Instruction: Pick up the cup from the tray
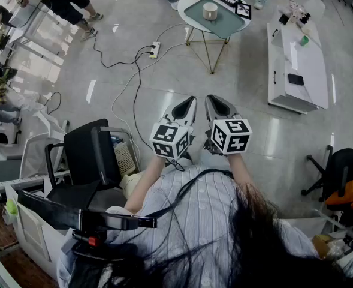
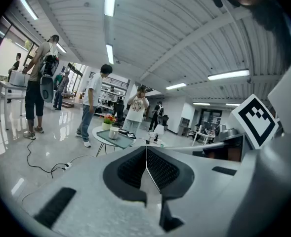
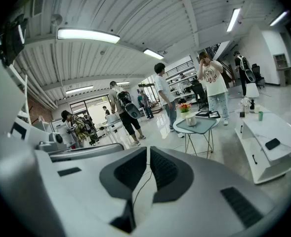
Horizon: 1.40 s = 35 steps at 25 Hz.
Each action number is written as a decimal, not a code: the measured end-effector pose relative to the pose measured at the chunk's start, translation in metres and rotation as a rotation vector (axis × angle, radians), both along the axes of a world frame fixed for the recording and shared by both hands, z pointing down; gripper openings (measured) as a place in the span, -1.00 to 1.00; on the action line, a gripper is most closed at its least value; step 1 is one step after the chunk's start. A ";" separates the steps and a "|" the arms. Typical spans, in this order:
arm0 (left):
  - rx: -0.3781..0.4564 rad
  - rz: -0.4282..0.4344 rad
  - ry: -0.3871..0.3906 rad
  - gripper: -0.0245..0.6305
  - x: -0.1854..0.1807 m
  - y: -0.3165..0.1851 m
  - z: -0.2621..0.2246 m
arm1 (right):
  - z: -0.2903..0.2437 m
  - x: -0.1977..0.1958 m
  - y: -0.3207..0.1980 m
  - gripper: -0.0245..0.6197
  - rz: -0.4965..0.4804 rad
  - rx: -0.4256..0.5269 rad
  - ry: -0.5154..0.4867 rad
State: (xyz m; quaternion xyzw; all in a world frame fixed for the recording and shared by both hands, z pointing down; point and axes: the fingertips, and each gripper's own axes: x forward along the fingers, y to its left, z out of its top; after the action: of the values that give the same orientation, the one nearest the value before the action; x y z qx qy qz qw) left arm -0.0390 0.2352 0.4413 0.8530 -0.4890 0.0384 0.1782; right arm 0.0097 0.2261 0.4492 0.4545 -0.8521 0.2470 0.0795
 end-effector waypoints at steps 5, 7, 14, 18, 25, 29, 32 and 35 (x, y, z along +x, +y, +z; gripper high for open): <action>-0.004 -0.002 -0.004 -0.88 0.003 -0.010 0.002 | 0.001 0.003 -0.011 -0.79 -0.007 -0.001 -0.005; -0.006 -0.008 -0.005 -0.88 0.004 -0.014 0.003 | 0.001 0.006 -0.016 -0.79 -0.006 0.005 -0.005; -0.011 -0.021 -0.005 -0.88 0.010 -0.036 0.005 | 0.003 0.015 -0.039 -0.79 -0.002 0.006 -0.017; -0.012 -0.022 -0.011 -0.88 0.018 -0.050 0.008 | 0.006 0.023 -0.053 -0.79 -0.008 0.009 -0.023; -0.012 -0.021 -0.008 -0.88 0.039 -0.079 0.011 | 0.009 0.045 -0.078 -0.79 -0.009 0.013 -0.028; -0.006 -0.029 -0.001 -0.88 0.053 -0.095 0.011 | 0.010 0.060 -0.093 -0.79 -0.007 0.020 -0.037; -0.007 -0.028 -0.005 -0.88 0.064 -0.104 0.013 | 0.015 0.070 -0.102 -0.79 -0.008 0.012 -0.044; -0.013 -0.024 -0.019 -0.88 0.070 -0.111 0.015 | 0.016 0.076 -0.111 -0.79 -0.004 0.009 -0.052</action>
State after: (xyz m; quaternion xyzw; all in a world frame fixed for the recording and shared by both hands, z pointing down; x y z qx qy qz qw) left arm 0.0313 0.1241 0.4564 0.8455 -0.5006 0.0473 0.1795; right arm 0.0855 0.1147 0.4651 0.4465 -0.8559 0.2549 0.0558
